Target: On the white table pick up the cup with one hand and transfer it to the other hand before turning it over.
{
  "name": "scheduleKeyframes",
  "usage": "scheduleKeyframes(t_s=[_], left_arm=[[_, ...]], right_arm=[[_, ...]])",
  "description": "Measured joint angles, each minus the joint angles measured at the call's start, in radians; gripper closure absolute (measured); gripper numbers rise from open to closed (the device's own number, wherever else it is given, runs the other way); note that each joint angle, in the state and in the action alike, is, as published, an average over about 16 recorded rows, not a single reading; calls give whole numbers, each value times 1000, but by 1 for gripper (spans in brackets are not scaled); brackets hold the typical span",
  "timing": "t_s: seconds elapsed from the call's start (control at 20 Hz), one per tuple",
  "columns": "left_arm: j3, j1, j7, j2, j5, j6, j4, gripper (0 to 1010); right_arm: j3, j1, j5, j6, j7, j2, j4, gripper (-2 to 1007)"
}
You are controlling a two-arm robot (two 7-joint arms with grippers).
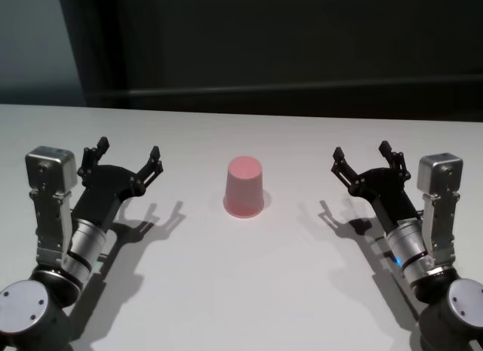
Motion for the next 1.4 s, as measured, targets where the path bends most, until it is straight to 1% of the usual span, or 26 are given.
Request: scheduleKeyframes(t_s=[0.25,0.55,1.4], left_arm=[[0,0,0,0,0,0,0,7],[0,0,0,0,0,0,0,7],[0,0,0,0,0,0,0,7]], right_arm=[[8,-13,-3,1,6,-3,-1,3],[13,-17,-7,-3,11,-4,3,3],[10,-14,-9,-1,9,-3,4,3]])
